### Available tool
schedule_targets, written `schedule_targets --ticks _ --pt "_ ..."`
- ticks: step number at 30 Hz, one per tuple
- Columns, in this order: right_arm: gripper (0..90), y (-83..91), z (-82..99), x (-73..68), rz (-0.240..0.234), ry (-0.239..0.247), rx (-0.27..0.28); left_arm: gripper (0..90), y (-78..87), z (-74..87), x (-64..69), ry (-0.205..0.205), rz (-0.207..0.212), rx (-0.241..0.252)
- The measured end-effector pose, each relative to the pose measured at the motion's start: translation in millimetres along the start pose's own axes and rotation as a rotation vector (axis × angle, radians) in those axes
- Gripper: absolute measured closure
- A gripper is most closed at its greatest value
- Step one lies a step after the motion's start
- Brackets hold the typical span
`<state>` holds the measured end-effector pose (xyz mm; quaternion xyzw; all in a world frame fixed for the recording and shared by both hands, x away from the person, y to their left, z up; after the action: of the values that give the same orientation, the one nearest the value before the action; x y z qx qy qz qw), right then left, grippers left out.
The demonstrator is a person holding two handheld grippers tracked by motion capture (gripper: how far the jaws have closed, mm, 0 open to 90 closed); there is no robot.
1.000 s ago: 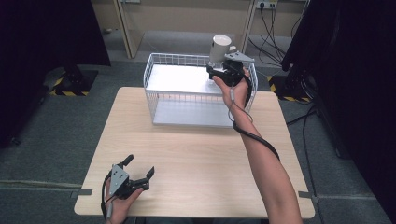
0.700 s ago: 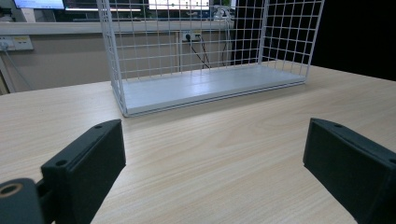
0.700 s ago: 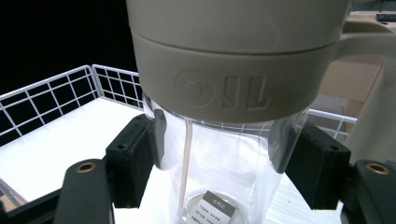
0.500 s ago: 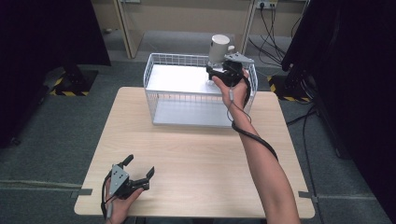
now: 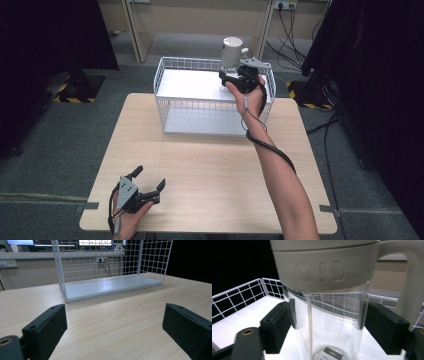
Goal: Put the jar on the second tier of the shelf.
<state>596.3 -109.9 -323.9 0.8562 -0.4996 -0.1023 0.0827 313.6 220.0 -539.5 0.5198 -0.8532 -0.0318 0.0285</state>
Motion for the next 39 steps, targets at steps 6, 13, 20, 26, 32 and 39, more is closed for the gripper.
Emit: schedule_targets --ticks 6,13,20,26,32,39 --pt "9.3 4.2 1.5 0.4 -0.016 -0.034 -0.006 5.2 -0.2 -0.1 0.2 -0.002 0.000 -0.002" --pt "2.8 15.2 4.7 -0.6 -0.048 -0.051 -0.017 5.2 0.1 -0.1 0.0 -0.002 0.000 -0.003" --pt "2.1 28.6 9.1 0.3 -0.062 -0.043 -0.012 5.2 0.0 -0.1 0.5 -0.007 0.000 -0.003" --pt "2.0 37.7 15.7 -1.0 -0.073 -0.035 -0.009 5.2 -0.1 -0.1 0.5 -0.008 -0.002 -0.004" --pt "2.1 46.1 23.4 -1.4 -0.081 -0.022 -0.011 5.2 -0.1 -0.1 0.5 -0.008 -0.003 -0.005" --pt "2.1 56.1 29.9 -4.0 -0.087 -0.004 -0.014 5.2 -0.1 -0.1 0.7 -0.011 -0.004 -0.006"
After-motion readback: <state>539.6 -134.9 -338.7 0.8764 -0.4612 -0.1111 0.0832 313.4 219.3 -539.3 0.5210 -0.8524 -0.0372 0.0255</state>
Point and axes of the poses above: each handheld gripper's, and its own axes: y roughly backward along the jaws, z roughly out of its underside, x roughly to its right, the point moved 1 cm from there along -y, roughly forward along the jaws, and after that the axes turned 1 degree about x, right-handed, at the moved point
